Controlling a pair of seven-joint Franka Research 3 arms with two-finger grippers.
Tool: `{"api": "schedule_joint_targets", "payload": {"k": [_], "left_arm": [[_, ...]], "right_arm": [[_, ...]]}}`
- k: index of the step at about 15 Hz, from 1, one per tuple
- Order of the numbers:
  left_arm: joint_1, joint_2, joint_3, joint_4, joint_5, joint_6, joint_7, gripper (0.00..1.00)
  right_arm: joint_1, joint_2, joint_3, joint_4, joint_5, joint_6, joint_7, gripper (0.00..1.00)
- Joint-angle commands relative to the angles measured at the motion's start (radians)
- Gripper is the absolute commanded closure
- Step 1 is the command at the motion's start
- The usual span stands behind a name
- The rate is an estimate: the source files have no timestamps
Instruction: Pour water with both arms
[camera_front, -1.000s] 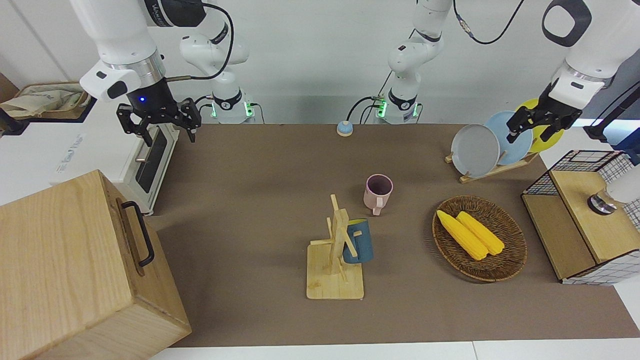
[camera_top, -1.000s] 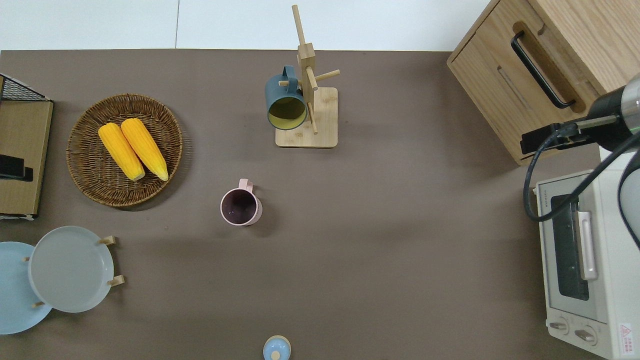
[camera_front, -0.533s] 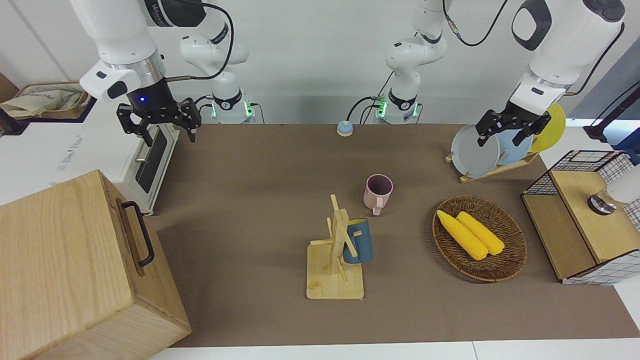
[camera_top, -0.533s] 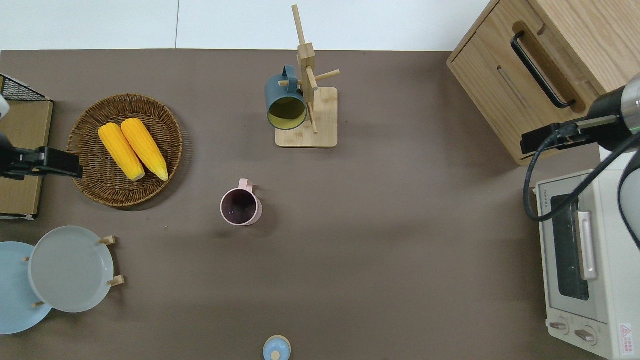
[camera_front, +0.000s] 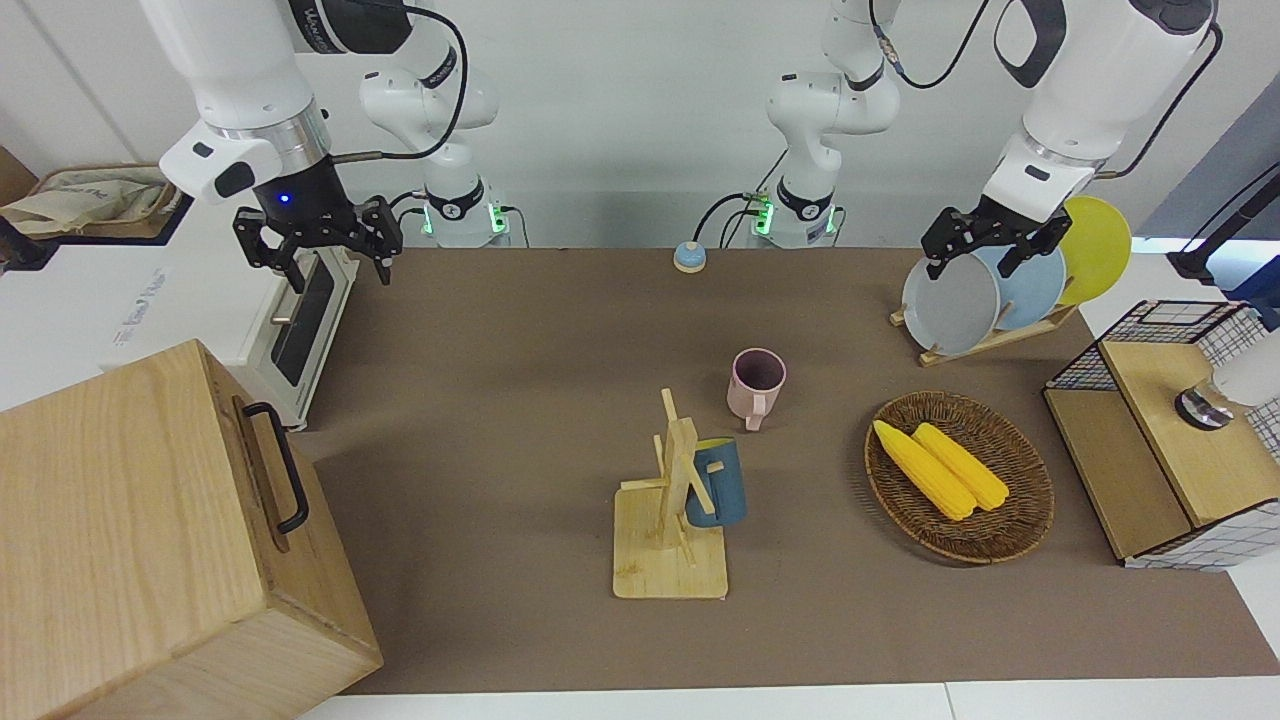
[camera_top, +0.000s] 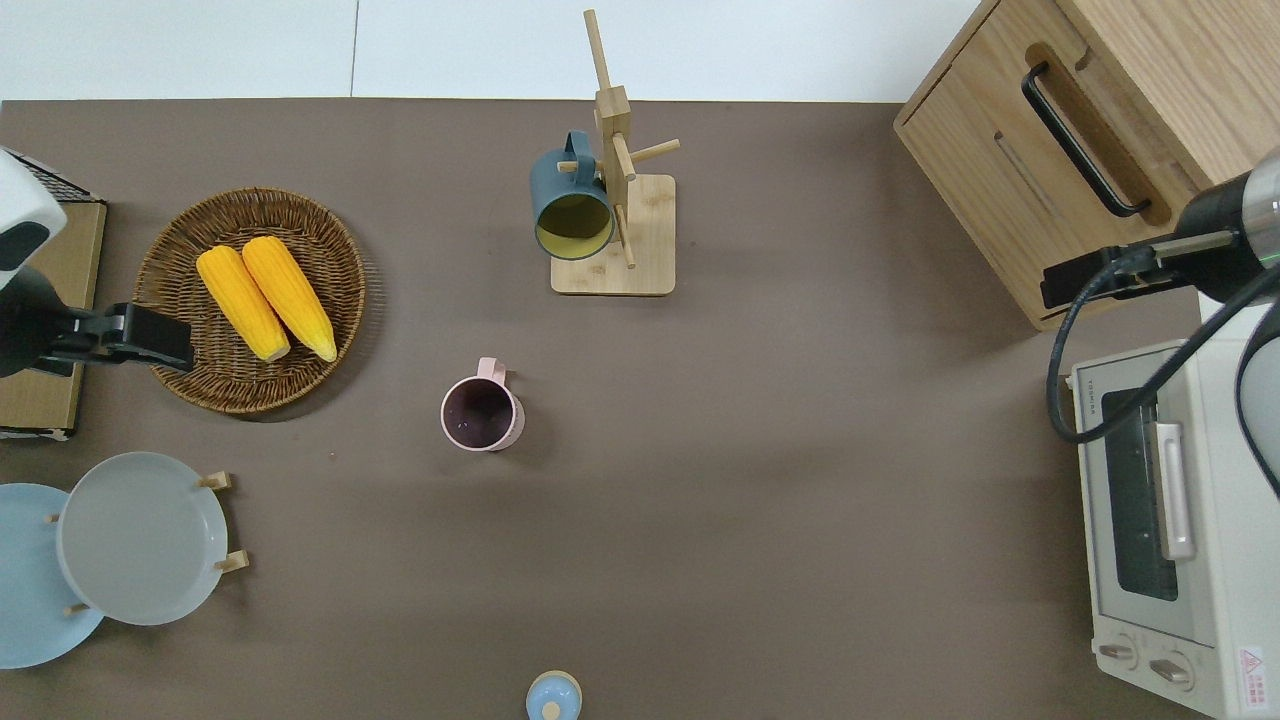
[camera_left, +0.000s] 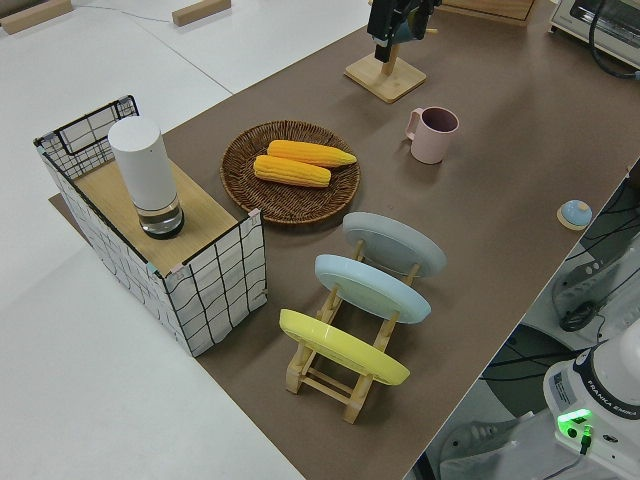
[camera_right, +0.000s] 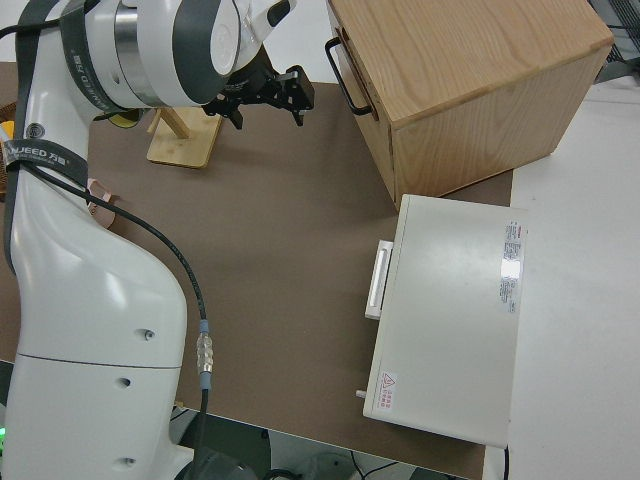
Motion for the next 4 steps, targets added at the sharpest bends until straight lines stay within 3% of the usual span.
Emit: {"api": "schedule_joint_targets", "payload": {"k": [1, 4], "left_arm": [[-0.01, -0.003, 0.036, 0.012, -0.024, -0.024, 0.014, 0.0], [-0.004, -0.003, 0.036, 0.012, -0.024, -0.024, 0.012, 0.0]], "right_arm": [[-0.018, -0.023, 0.012, -0.026, 0.007, 0.002, -0.024, 0.013], [-0.018, -0.023, 0.012, -0.026, 0.007, 0.0, -0.024, 0.013]]}}
